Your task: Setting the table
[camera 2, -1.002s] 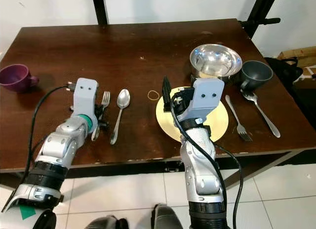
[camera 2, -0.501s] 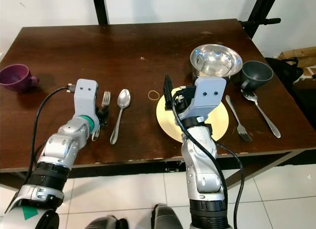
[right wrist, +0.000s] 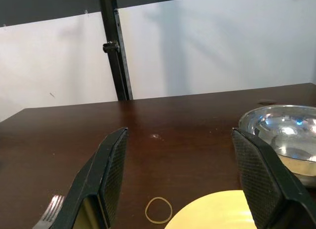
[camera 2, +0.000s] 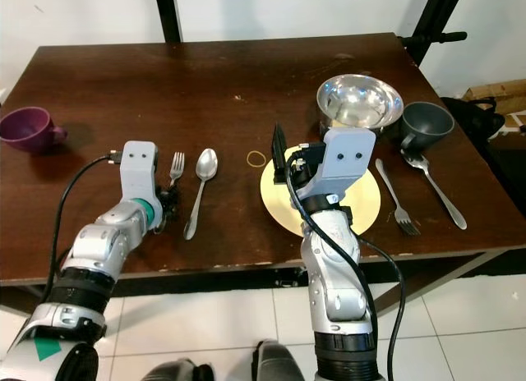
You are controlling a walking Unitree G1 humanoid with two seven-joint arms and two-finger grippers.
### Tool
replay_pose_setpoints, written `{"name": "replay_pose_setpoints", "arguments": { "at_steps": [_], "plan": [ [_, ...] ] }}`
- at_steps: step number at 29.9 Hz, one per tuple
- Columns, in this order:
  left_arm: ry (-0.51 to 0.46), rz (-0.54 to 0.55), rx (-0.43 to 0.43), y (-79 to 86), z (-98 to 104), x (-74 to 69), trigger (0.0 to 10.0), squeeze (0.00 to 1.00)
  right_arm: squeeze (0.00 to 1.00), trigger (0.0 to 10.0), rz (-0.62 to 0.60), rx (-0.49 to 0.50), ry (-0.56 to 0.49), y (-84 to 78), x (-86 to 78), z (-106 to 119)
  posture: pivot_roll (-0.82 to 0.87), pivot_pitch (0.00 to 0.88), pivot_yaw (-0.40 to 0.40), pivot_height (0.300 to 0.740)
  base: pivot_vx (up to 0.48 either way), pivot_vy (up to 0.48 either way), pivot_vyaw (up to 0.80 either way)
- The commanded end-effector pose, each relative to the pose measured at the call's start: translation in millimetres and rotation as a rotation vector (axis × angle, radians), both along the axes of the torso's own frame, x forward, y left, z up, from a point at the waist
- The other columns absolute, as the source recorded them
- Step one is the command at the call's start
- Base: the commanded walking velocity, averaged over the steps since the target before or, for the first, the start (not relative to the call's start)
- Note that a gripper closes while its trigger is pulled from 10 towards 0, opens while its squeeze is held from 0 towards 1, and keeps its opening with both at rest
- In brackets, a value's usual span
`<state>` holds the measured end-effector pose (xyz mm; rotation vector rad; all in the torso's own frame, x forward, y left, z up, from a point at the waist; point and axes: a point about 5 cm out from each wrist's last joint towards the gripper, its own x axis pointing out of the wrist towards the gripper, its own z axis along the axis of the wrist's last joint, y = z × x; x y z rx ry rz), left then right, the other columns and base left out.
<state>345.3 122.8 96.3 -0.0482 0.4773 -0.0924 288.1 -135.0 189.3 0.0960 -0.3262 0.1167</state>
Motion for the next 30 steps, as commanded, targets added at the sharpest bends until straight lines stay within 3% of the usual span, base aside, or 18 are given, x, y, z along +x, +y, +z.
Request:
{"name": "replay_pose_setpoints", "arguments": {
  "at_steps": [1,4,5,11,19,20,21,22,23,24,25,28,30],
  "plan": [
    [0.091,-0.005,0.004,1.3,-19,-7.8,0.0,0.0,0.0,10.0,0.006,0.005,0.008,0.7,0.1,-2,-0.13,0.007,0.086,0.74,0.0,0.0,0.0],
    [0.091,-0.005,0.004,1.3,-19,-7.8,0.0,0.0,0.0,10.0,0.006,0.005,0.008,0.7,0.1,-2,-0.13,0.007,0.086,0.74,0.0,0.0,0.0],
    [0.084,-0.02,0.053,2.4,-20,-9.0,0.0,0.0,0.0,10.0,0.002,0.006,0.008,0.0,-0.4,-2,-0.13,0.005,0.089,0.74,0.0,0.0,0.0],
    [0.092,-0.027,0.134,6.0,-26,-13.4,0.0,0.0,0.0,10.0,-0.002,0.01,0.011,-0.2,-1.1,-3,-0.13,0.006,0.089,0.74,0.0,0.0,0.0],
    [0.062,0.012,0.147,10.7,-25,-11.7,0.0,0.0,0.0,10.0,0.001,0.01,0.012,-0.2,-0.8,-2,-0.13,0.012,0.085,0.74,0.0,0.0,0.0],
    [-0.034,0.025,0.172,10.9,-14,-7.6,0.0,0.0,0.0,10.0,0.002,0.009,0.013,-0.4,-0.8,-3,-0.13,0.002,0.085,0.74,0.0,0.0,0.0],
    [-0.034,0.025,0.172,10.9,-14,-7.6,0.0,0.0,0.0,10.0,0.002,0.009,0.013,-0.4,-0.8,-3,-0.13,0.002,0.085,0.74,0.0,0.0,0.0],
    [-0.159,0.034,0.178,9.6,3,-3.3,0.0,0.0,0.0,10.0,0.003,0.008,0.013,-0.5,-1.2,-3,-0.13,0.0,0.086,0.74,0.0,0.0,0.0],
    [-0.284,0.057,0.157,8.2,25,0.0,5.8,0.0,0.0,10.0,0.004,0.009,0.01,-0.3,-1.3,-2,-0.13,0.005,0.085,0.74,0.0,0.0,0.0],
    [-0.284,0.057,0.157,8.2,25,0.0,5.8,0.0,0.0,10.0,0.004,0.009,0.01,-0.3,-1.3,-2,-0.13,0.005,0.085,0.74,0.0,0.0,0.0],
    [-0.402,0.062,0.137,6.1,46,1.5,10.0,0.0,0.0,10.0,0.006,0.01,0.008,0.0,-1.2,-1,-0.12,0.006,0.084,0.74,0.0,0.0,0.0],
    [-0.477,0.061,0.12,4.6,62,1.4,10.0,0.0,0.0,10.0,0.008,0.011,0.005,0.4,-1.0,0,-0.12,0.006,0.083,0.74,0.0,0.0,0.0],
    [-0.58,0.061,0.089,2.7,86,-1.7,10.0,0.0,0.0,10.0,0.012,0.016,0.005,1.7,-1.3,-1,-0.12,0.0,0.085,0.74,0.0,0.0,0.0]
  ]
}}
